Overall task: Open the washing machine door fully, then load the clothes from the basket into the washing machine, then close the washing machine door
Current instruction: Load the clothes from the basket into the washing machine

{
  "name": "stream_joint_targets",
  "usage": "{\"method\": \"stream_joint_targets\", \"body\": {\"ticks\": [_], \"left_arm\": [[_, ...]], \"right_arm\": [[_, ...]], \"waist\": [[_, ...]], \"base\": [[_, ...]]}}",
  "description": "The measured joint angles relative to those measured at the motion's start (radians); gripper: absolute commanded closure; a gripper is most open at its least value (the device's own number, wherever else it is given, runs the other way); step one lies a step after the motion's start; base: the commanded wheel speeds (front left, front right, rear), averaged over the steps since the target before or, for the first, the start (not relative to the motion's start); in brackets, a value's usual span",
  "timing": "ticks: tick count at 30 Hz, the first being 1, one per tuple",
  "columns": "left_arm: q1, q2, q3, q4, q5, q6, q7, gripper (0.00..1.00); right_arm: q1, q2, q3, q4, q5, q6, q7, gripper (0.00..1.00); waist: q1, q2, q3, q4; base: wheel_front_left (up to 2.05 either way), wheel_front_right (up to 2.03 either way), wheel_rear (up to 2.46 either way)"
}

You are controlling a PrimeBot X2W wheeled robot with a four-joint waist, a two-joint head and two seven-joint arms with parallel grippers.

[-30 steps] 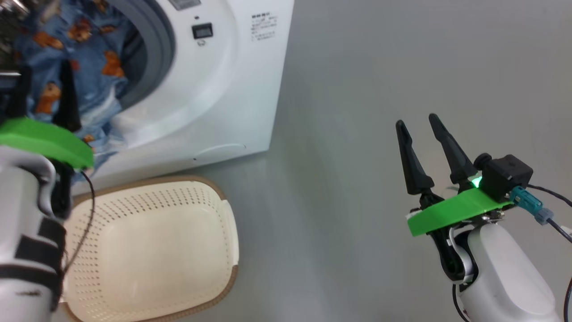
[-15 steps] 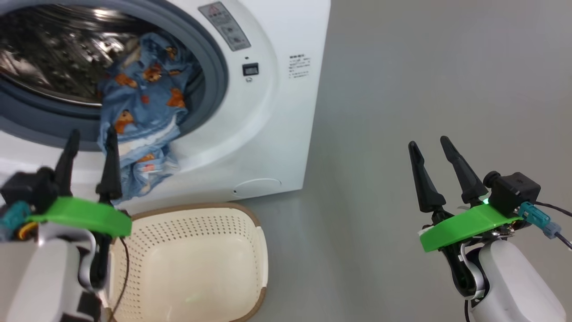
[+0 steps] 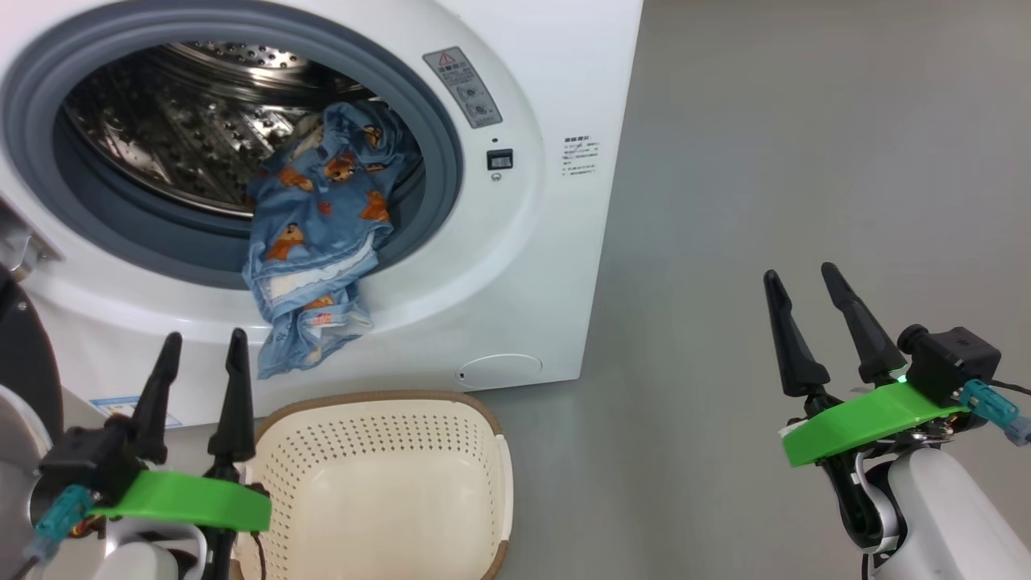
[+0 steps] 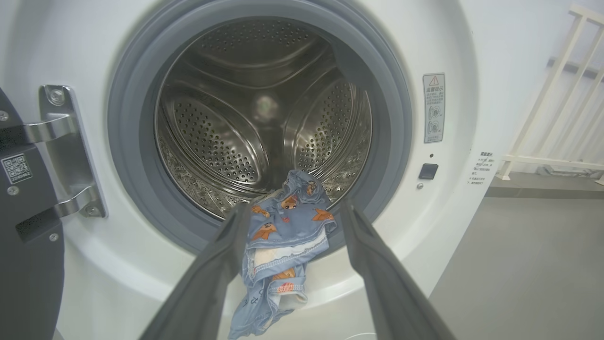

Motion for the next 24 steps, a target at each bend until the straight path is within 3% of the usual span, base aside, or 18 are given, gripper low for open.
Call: {"method": "stream_joint_targets", "body": {"ticks": [6, 24], "left_arm": [[0.057, -0.016, 0.03, -0.083, 0.025, 0.0, 0.0, 0.0], [0.08, -0.047, 0.057, -0.091, 0.044, -0.006, 0.0, 0.0]], "right_arm": [[0.006, -0.006, -0.015, -0.01, 0.0, 0.0, 0.0, 0.0], [0.008, -0.004, -0.005, -0.007, -0.009, 0.0, 0.0, 0.0]], "waist": [[0.0, 0.0, -0.007, 0.015], [0.0001, 0.0, 0.0, 0.016]], "base": [[0.0, 0.0, 0.0], [0.0, 0.0, 0.0]]}}
